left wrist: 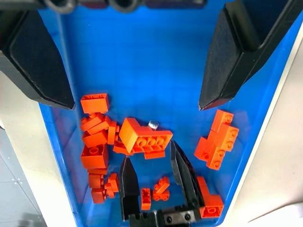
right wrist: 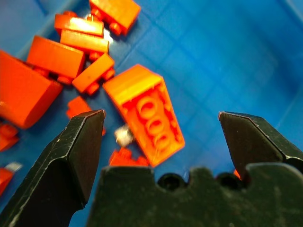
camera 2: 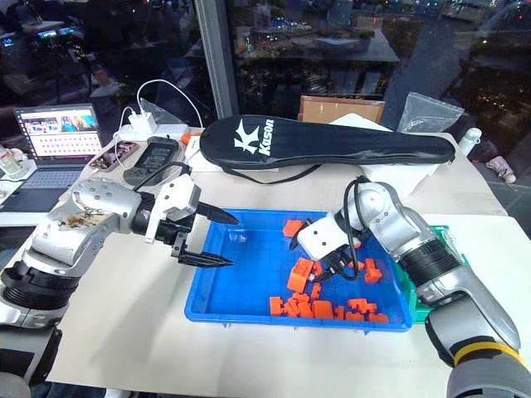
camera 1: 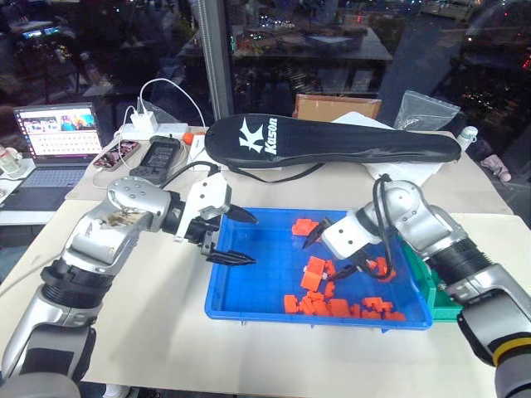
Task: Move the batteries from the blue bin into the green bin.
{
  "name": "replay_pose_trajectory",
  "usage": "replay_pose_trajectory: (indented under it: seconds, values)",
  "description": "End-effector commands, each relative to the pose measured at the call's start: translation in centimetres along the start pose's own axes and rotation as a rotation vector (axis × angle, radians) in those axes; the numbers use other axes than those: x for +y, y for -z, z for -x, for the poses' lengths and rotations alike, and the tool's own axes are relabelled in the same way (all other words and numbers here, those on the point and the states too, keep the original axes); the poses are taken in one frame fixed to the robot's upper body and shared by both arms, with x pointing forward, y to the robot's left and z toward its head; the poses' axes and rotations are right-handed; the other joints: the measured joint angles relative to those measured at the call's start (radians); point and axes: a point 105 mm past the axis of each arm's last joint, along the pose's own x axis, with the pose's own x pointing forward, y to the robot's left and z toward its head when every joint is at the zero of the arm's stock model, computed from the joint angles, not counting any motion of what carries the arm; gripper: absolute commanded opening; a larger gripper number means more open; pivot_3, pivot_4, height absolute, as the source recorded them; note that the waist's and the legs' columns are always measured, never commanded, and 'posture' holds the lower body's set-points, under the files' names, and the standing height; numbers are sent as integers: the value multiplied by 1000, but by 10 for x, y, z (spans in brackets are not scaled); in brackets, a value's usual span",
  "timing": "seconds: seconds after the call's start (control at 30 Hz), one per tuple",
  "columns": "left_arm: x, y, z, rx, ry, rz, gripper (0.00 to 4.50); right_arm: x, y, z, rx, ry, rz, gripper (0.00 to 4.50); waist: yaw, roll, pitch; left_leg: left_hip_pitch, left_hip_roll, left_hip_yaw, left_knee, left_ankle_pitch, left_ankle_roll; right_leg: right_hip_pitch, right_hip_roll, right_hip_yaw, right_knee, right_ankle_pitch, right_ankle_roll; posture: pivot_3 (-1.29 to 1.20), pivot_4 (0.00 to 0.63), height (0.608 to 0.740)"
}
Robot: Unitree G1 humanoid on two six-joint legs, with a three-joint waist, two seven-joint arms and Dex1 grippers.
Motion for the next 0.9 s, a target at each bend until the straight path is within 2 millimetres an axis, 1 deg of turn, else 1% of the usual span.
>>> replay_pose_trajectory:
  seconds: [0.03, 0.13, 0.2, 0.23, 0.27, 0.3, 0.37, 0.4, 0.5, 0.53, 0.6, 0.73, 0.77, 0.87, 0.9]
  values:
    - [-7, -11, 10, -17, 2, -23, 4500, -1, -3, 1, 11, -40, 84, 4450, -1, 0, 0, 0, 0, 0, 0, 0, 0, 0, 0, 0, 0, 0, 0, 0, 150, 731]
    - [-8, -11, 11, -17, 2, -17, 4500, -1, -3, -2, 4, -47, 106, 4450, 3, 0, 0, 0, 0, 0, 0, 0, 0, 0, 0, 0, 0, 0, 0, 0, 150, 731]
    - [-8, -10, 12, -13, -8, -14, 4500, 0, -2, -8, 0, -53, 112, 4450, 3, 0, 0, 0, 0, 0, 0, 0, 0, 1, 0, 0, 0, 0, 0, 0, 150, 731]
    - [-7, -10, 12, -13, -11, -12, 4500, 3, -1, -11, 3, -70, 118, 4054, 3, 0, 0, 0, 0, 0, 0, 0, 0, 0, 0, 0, 0, 0, 0, 0, 150, 731]
    - [-7, -9, 12, -12, -11, -10, 4500, 4, -1, -12, 5, -79, 131, 3844, 3, 0, 0, 0, 0, 0, 0, 0, 0, 1, 0, 0, 0, 0, 0, 0, 150, 731]
    - [-7, -9, 11, -13, -10, -9, 4500, 3, -2, -11, 3, -75, 144, 3489, 3, 0, 0, 0, 0, 0, 0, 0, 0, 0, 0, 0, 0, 0, 0, 0, 150, 731]
    - [-7, -9, 11, -14, -10, -9, 4500, 1, -3, -10, 0, -68, 154, 2816, 3, 0, 0, 0, 0, 0, 0, 0, 0, 0, 0, 0, 0, 0, 0, 0, 150, 731]
    - [-7, -9, 10, -15, -10, -8, 4500, 1, -3, -8, 2, -64, 158, 2573, 3, 0, 0, 0, 0, 0, 0, 0, 0, 0, 0, 0, 0, 0, 0, 0, 150, 731]
    - [-6, -9, 8, -20, -6, -9, 4500, 1, -3, -5, 12, -62, 158, 1542, 3, 0, 0, 0, 0, 0, 0, 0, 0, 0, 0, 0, 0, 0, 0, 0, 150, 731]
    - [-6, -10, 7, -22, -6, -13, 4500, 0, -3, -3, 12, -52, 155, 1436, 3, 0, 0, 0, 0, 0, 0, 0, 0, 0, 0, 0, 0, 0, 0, 0, 150, 731]
    - [-4, -11, 7, -23, -8, -18, 4500, -3, -8, 4, 4, -23, 158, 1435, 3, 0, 0, 0, 0, 0, 0, 0, 0, 0, 0, 0, 0, 0, 0, 0, 150, 731]
    - [-3, -10, 6, -24, -5, -19, 4500, -13, -17, 29, 2, 44, 117, 1435, 4, 0, 0, 0, 0, 0, 0, 0, 0, 0, 0, 0, 0, 0, 0, 0, 150, 731]
    - [-3, -10, 5, -25, -4, -20, 4500, -14, -16, 34, -1, 59, 81, 1435, 5, 0, 0, 0, 0, 0, 0, 0, 0, 0, 0, 0, 0, 0, 0, 0, 150, 731]
    - [-2, -10, 2, -28, -3, -30, 4500, -14, -16, 46, -70, 96, -165, 1435, 5, 0, 0, 0, 0, 0, 0, 0, 0, 0, 0, 0, 0, 0, -1, 0, 150, 731]
    - [-2, -10, 2, -28, -5, -35, 4500, -11, -11, 50, -61, 101, -224, 1435, 6, 0, 0, 0, 0, 0, 0, 0, 0, 0, 0, 0, 0, 1, -2, 0, 150, 731]
